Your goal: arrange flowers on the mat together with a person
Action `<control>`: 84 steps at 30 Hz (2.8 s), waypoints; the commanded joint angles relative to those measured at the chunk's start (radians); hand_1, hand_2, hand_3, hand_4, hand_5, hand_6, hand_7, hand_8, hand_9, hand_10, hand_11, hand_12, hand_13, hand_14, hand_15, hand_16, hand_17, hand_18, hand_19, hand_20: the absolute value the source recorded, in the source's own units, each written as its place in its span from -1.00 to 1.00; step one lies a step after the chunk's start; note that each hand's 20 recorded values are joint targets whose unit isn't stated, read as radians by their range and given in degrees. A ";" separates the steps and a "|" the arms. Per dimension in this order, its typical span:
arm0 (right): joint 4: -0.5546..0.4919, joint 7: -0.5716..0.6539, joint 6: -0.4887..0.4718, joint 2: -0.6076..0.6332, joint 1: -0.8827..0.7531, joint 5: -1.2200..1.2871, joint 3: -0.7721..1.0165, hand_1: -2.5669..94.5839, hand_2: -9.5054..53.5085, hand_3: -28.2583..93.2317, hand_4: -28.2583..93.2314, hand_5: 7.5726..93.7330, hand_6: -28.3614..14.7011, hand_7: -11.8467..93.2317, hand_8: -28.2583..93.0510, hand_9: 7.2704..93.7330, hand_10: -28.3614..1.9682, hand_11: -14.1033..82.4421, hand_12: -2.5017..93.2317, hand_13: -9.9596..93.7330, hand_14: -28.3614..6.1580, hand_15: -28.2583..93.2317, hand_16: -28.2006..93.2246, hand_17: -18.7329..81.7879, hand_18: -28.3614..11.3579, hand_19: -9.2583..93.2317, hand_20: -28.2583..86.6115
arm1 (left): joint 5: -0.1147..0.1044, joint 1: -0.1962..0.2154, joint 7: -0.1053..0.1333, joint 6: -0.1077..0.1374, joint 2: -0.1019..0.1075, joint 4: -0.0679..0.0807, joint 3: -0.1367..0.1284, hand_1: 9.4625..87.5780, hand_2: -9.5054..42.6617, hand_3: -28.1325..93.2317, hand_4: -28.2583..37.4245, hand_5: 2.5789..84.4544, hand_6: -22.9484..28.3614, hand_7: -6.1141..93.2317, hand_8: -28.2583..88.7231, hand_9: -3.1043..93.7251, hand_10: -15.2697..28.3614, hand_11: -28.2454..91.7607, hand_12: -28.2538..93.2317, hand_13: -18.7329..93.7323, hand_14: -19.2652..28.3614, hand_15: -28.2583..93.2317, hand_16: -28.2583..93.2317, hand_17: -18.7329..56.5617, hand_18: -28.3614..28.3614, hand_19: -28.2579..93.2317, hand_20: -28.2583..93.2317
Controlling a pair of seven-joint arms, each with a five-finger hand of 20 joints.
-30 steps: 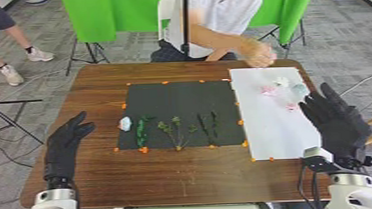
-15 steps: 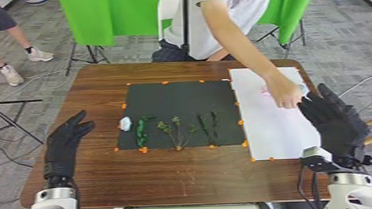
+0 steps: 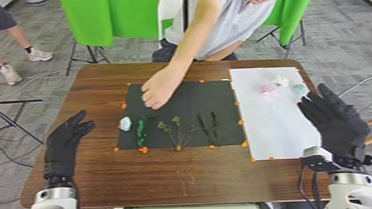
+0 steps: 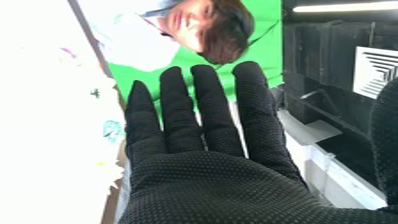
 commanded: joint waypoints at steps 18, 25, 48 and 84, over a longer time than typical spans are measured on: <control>-0.012 0.005 0.004 -0.013 -0.035 -0.007 0.014 -0.74 -0.85 0.73 -0.84 -0.18 0.29 -0.59 -0.67 -0.20 -0.09 -0.61 -0.69 -0.16 -0.17 -0.36 -0.30 -0.25 -0.29 -0.75 -0.05 | -0.001 0.018 -0.017 0.000 -0.008 -0.002 -0.006 -0.72 -0.58 0.61 -0.99 0.13 0.00 -0.64 -0.63 0.12 0.39 -0.18 -0.30 0.02 0.55 -0.21 -0.54 -0.33 0.40 -0.36 -0.28; -0.012 0.008 0.007 -0.007 -0.028 -0.012 0.008 -0.74 -0.86 0.74 -0.84 -0.18 0.29 -0.59 -0.67 -0.21 -0.08 -0.61 -0.69 -0.16 -0.17 -0.36 -0.30 -0.25 -0.29 -0.75 -0.04 | 0.000 0.015 -0.017 -0.004 -0.007 -0.001 -0.006 -0.72 -0.58 0.61 -0.99 0.13 0.00 -0.64 -0.63 0.12 0.39 -0.18 -0.30 0.02 0.54 -0.20 -0.54 -0.33 0.40 -0.36 -0.28; -0.070 0.072 0.151 0.101 -0.009 -0.345 0.067 -0.61 -0.98 0.70 -0.83 -0.17 0.26 -0.57 -0.67 -0.17 -0.14 -0.60 -0.66 -0.07 -0.20 -0.33 -0.26 -0.19 -0.31 -0.64 0.01 | 0.003 0.017 -0.019 -0.003 -0.004 -0.004 -0.009 -0.71 -0.57 0.61 -0.99 0.13 0.00 -0.64 -0.63 0.12 0.39 -0.18 -0.30 0.02 0.54 -0.20 -0.54 -0.33 0.40 -0.36 -0.28; 0.351 0.610 -0.169 0.628 0.509 -1.417 -0.326 -0.45 -1.00 0.53 -0.92 -0.07 0.31 -0.58 -0.65 0.21 -0.28 -0.48 -0.55 0.62 0.00 0.03 -0.16 0.19 -0.57 0.52 0.19 | -0.006 0.037 -0.011 0.024 -0.003 -0.018 -0.016 -0.71 -0.56 0.60 -0.98 0.13 0.00 -0.63 -0.63 0.12 0.39 -0.18 -0.30 0.02 0.54 -0.20 -0.54 -0.33 0.40 -0.36 -0.28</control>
